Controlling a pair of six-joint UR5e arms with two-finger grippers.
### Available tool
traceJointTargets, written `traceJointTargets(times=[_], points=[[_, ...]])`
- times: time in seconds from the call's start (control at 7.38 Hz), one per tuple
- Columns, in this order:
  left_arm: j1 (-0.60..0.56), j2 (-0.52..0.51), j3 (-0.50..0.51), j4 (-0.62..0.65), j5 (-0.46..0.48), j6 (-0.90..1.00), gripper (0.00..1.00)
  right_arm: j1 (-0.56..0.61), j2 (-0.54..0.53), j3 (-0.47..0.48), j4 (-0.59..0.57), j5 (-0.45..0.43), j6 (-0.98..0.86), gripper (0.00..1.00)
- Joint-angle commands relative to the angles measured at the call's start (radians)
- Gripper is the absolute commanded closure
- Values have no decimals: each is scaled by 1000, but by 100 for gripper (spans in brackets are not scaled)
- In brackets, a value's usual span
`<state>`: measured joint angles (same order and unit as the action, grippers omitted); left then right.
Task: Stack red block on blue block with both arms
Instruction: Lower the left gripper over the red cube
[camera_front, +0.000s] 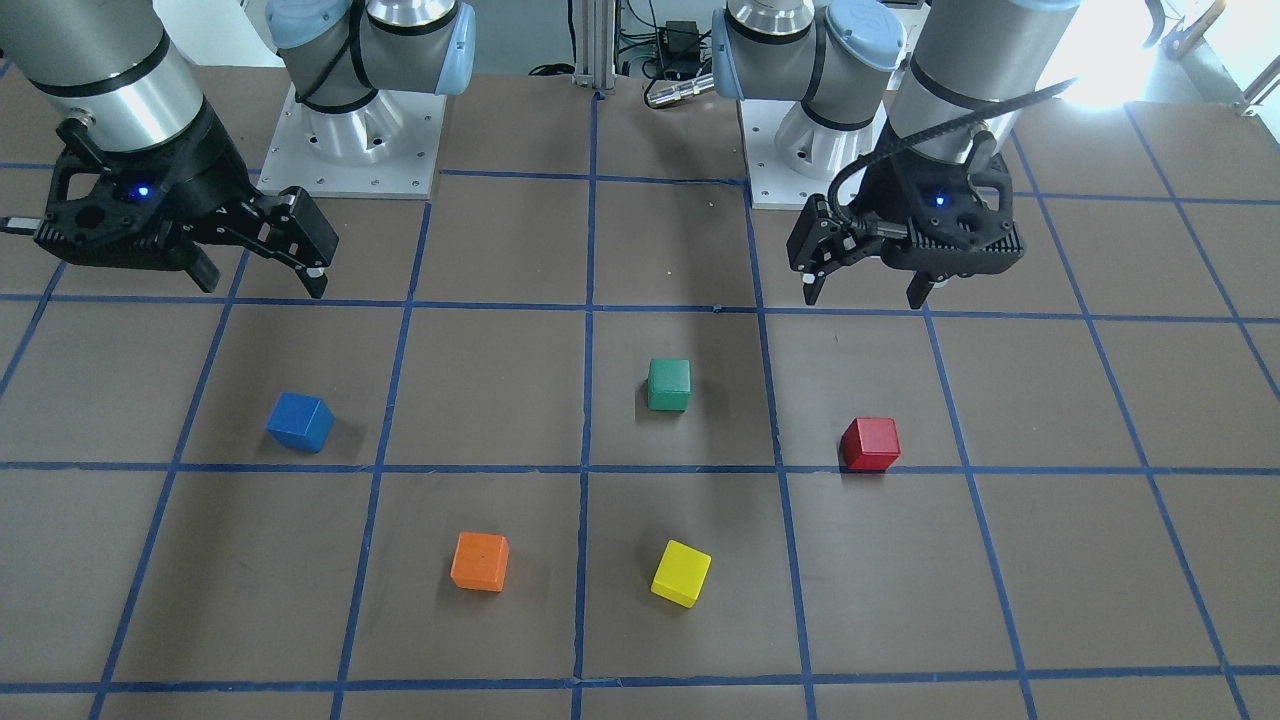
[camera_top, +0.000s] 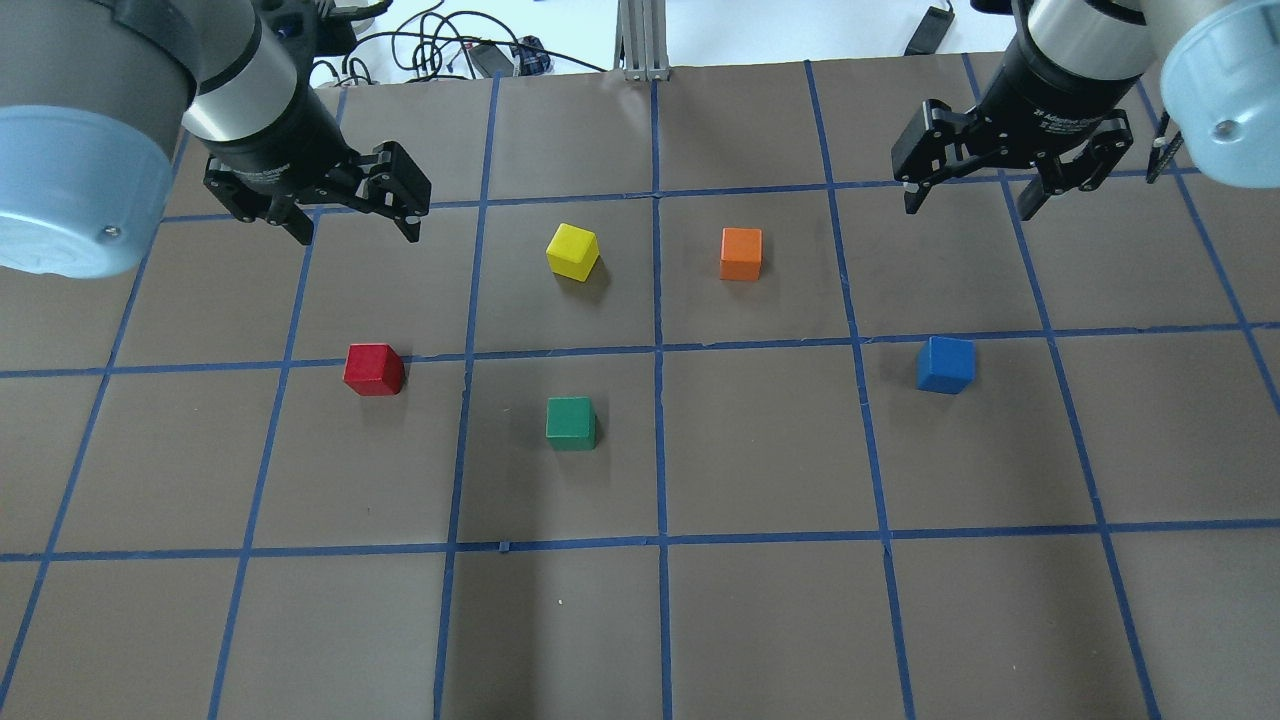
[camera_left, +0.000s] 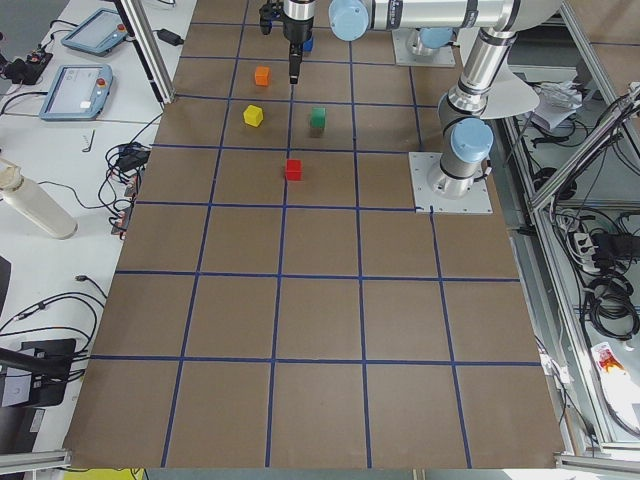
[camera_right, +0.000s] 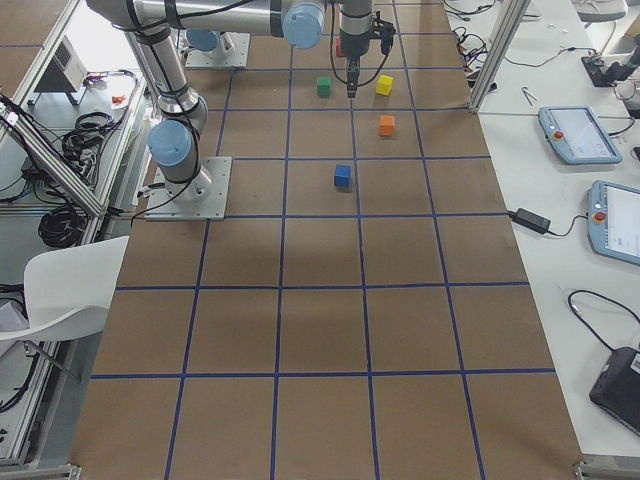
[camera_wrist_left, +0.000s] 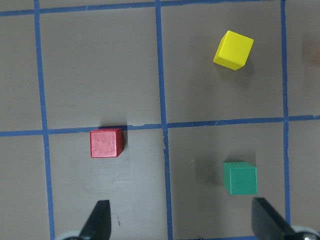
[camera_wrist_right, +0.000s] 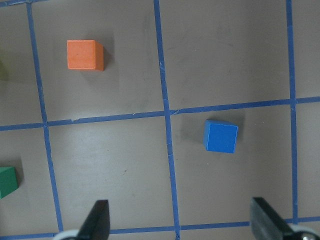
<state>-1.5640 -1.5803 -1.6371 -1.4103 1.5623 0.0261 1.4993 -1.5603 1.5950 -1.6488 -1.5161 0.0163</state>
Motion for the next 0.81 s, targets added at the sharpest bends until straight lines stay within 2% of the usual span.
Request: traceJointTargets(times=[0.0,0.27,0.54,0.68], points=[[60,-29,-61,13,-1,82,0,1,-1,-1,-2,-3,-1,0],[186,-76,-171,87,-5,209,0,-1,0,-1,-2,-3,1,0],[214,-130,-313,319,-2,262,0,-1,0,0,-2,-3,1,0],[216,-176,-360,394,-1,280,0,-1,0,0,-2,-1,1,0]])
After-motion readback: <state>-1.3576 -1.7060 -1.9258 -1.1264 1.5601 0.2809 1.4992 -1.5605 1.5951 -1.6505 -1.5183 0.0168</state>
